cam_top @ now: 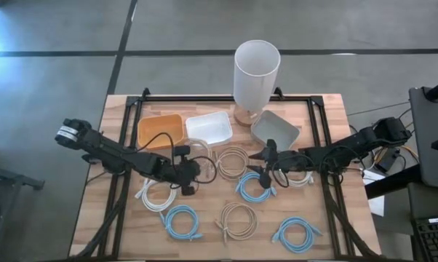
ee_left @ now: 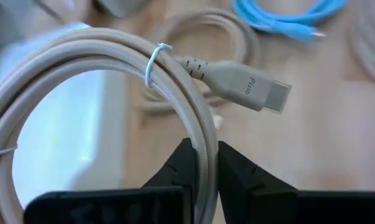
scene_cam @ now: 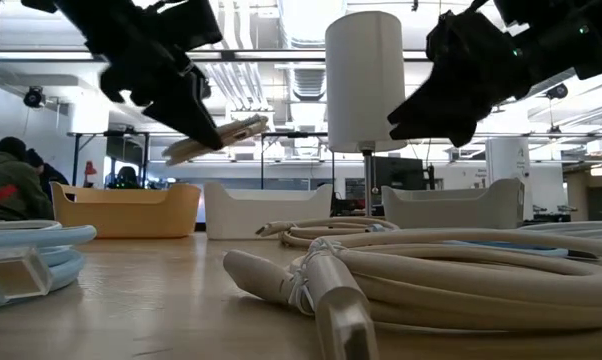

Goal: Pick & Place USB Port
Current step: Put the left brown USB cable into the gray bin

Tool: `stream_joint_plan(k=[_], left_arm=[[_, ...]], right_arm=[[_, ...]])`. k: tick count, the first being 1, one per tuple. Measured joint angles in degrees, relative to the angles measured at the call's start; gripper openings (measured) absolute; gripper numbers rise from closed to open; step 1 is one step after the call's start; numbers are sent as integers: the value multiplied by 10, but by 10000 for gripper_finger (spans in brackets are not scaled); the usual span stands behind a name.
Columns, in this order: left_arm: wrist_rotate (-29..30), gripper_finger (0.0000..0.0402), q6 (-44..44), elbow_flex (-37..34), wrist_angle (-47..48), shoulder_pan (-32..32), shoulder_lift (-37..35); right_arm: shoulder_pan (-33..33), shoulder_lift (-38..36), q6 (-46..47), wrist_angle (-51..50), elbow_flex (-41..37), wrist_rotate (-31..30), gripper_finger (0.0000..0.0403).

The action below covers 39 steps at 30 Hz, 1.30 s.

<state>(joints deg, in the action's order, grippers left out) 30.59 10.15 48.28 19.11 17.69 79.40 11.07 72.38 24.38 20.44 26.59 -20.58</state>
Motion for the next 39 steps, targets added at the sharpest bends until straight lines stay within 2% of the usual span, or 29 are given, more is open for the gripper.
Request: stream_joint_plan(k=[4,9,13,17,27,35,39], left_arm=[[41,34,-48,0,-30,0,0],[69,35,-127,0,-96,0,0],[81,35,-188,0,-129,0,0],[97,36,-221,0,-131,0,0],[114,36,-222,-19,-130,0,1],[134,37,-223,-29,-130,0,1],[135,37,-224,-30,-129,-1,1]], right_arm=[[0,6,69,55,0,-3,194],[-5,46,75,178,2,-4,194],[-20,95,90,237,27,-4,194],[-34,142,103,239,73,-4,194],[-66,214,85,230,174,9,194],[-100,242,101,202,211,13,194],[-113,252,102,202,222,39,194]])
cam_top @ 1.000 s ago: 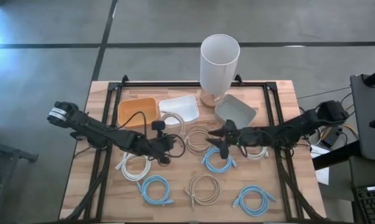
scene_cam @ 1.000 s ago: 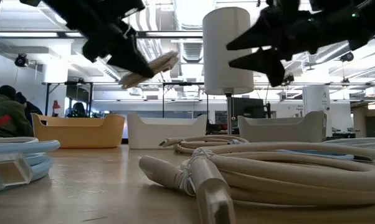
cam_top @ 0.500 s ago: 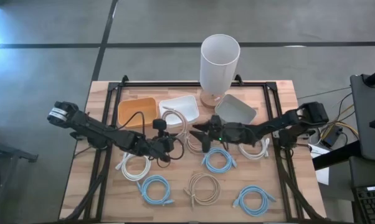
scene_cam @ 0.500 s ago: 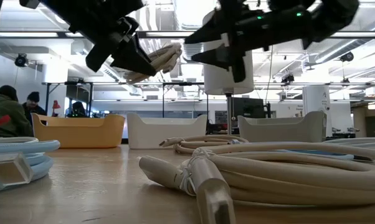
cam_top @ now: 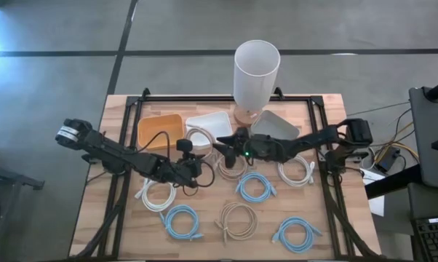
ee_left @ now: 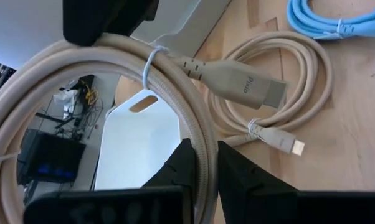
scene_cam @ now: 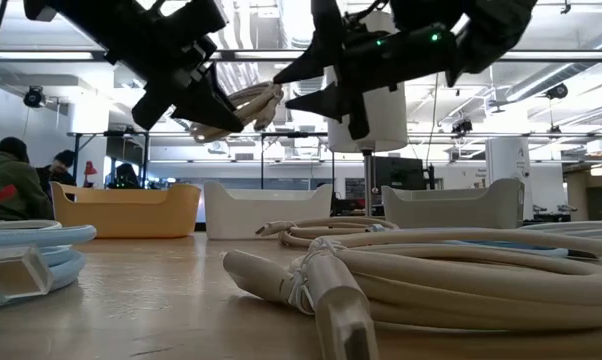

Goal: Pick & Place USB Port
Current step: Put the left brown USB cable into the gray bin

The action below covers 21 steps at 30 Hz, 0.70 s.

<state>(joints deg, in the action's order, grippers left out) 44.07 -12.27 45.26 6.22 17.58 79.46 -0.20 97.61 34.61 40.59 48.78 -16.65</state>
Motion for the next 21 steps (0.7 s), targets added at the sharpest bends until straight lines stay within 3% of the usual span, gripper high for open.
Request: stream_joint_plan(k=[5,11,21], left_arm=[[-1,37,-21,-2,-18,-2,0],[0,37,-27,-3,-21,-3,0],[-1,37,-26,-5,-17,-3,0]], right_arm=[[-12,8,-3,-3,19,57,194],[-14,14,-29,-15,33,62,186],[-13,18,-56,-27,37,65,68]])
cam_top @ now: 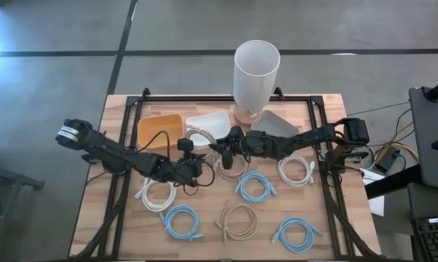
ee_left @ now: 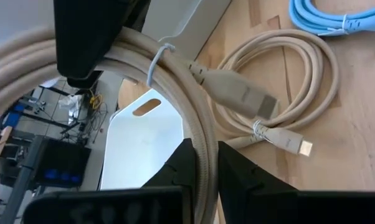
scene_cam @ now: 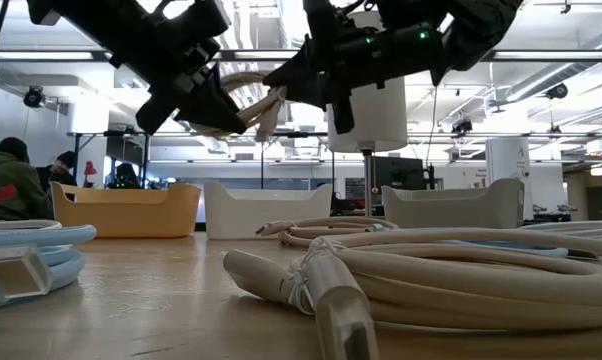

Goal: Pick & Place USB Port
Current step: Put the left brown USB cable into the gray bin

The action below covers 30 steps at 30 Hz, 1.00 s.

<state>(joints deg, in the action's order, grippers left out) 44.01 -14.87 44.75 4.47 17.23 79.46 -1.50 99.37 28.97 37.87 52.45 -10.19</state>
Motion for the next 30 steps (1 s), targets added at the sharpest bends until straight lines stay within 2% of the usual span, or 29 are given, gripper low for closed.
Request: stream_joint_plan(k=[3,8,16,22,26,30], left_arm=[[0,41,10,0,0,0,0],[-1,70,25,0,-7,1,0],[1,127,76,0,-7,1,-1],[14,136,172,0,-5,-6,-1],[14,135,185,0,-2,-13,-1],[14,135,188,0,-3,-20,-1]], right_arm=[[0,0,-16,0,0,3,48],[1,0,-24,-15,-1,3,46],[1,-28,-29,-124,-3,-2,45],[1,-128,-37,-317,-3,-21,45],[1,-222,-37,-481,-3,-78,46],[0,-316,-31,-576,-13,-96,47]])
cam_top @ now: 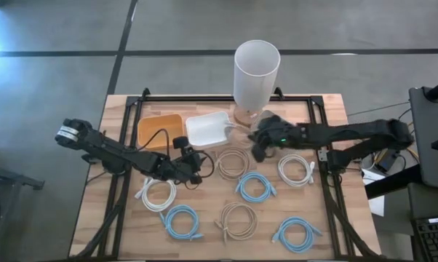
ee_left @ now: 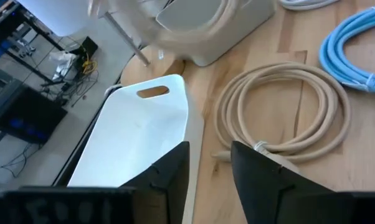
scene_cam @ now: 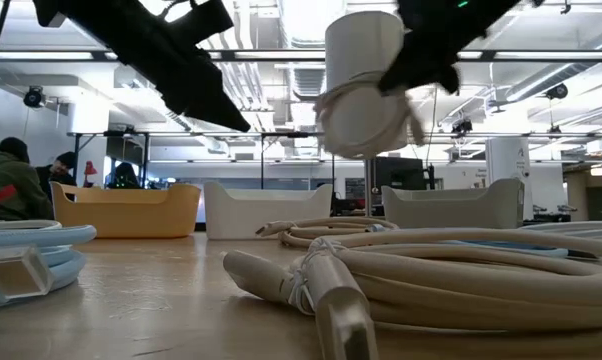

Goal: Pick & Place USB Port
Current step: Put the left brown USB cable into the gray bin

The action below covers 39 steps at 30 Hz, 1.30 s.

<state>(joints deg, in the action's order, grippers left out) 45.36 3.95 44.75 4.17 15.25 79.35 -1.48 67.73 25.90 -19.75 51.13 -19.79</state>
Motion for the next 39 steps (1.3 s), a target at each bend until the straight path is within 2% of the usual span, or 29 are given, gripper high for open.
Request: stream_joint_plan(k=[7,15,22,29,39], left_arm=[[0,135,8,0,1,-11,0],[-1,135,8,0,1,-25,0],[-5,135,8,0,1,-31,0],[-5,135,8,0,1,-35,0],[-5,135,8,0,1,-36,0]], right_arm=[[-22,-137,30,-106,-61,-18,46],[-75,-218,23,-115,-150,-32,45],[-137,-219,-28,-85,-209,-36,48],[-173,-206,-60,-22,-234,66,49],[-204,-170,-49,-52,-236,65,50]])
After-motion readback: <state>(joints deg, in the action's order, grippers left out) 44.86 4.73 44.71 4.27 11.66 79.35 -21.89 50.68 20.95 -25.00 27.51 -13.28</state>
